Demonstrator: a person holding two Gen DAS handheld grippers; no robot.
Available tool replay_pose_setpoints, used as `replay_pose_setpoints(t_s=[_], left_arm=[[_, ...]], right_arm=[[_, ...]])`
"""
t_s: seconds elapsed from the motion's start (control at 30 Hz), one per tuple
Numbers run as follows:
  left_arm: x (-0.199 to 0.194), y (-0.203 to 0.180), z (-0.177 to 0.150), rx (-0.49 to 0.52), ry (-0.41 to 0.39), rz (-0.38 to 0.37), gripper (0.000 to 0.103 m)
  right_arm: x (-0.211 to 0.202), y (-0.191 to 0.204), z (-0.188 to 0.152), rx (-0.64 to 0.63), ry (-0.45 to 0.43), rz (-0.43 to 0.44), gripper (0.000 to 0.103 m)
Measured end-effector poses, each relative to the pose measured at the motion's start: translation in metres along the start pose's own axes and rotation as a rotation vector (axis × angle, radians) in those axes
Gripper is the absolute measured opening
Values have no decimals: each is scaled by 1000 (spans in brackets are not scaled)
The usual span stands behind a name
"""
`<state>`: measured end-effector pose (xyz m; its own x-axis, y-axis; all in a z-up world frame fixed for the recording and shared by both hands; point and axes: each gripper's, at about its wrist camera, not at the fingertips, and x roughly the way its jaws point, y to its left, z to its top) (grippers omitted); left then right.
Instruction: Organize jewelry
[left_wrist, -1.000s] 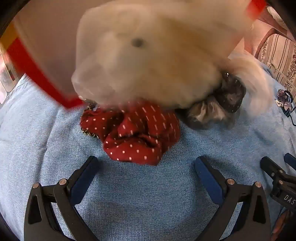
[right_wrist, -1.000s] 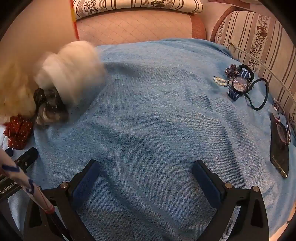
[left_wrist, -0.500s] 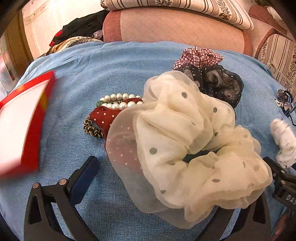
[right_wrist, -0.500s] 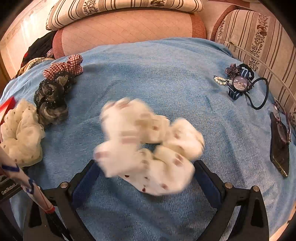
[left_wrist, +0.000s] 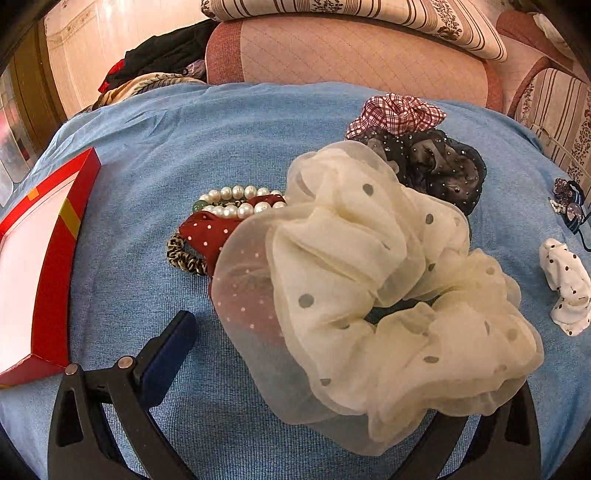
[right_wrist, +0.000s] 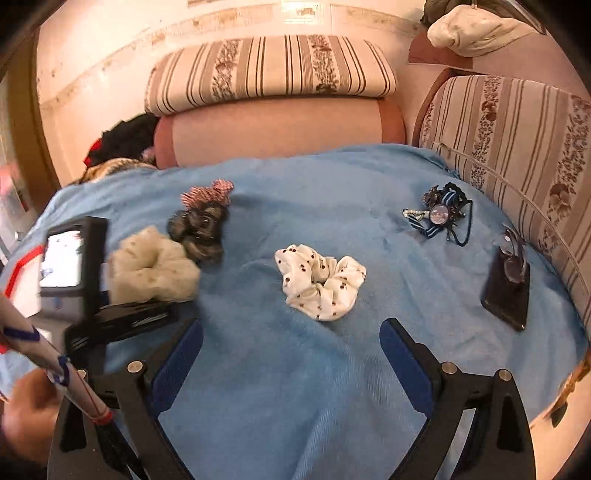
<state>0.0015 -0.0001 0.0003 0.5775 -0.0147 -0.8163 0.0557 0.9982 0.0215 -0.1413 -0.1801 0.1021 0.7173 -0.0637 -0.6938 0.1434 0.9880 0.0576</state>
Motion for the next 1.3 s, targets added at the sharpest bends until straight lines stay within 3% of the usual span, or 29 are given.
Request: replay_pose_setpoints(t_s=[0.33,0.43,0.57,0.7,1.3], left_arm=[[-19,3,-11,46,36,-23,103],[-53,10,-33,19,-30,-47,103],[-117,16,-50,69,-165,-66,103],[-153,29,-52,46,-210,-88,103],[-176,40,-61,39,-202,-105,103]], right_arm=[[-23,-4,-9,22,3,19,98],[-33,-10,-11,32,-10,9,98],[-42,-19,-15,49,-4,1,98],[-47,-19,-15,56,-6,5,98],[-52,1,-14,15,4,33,98]])
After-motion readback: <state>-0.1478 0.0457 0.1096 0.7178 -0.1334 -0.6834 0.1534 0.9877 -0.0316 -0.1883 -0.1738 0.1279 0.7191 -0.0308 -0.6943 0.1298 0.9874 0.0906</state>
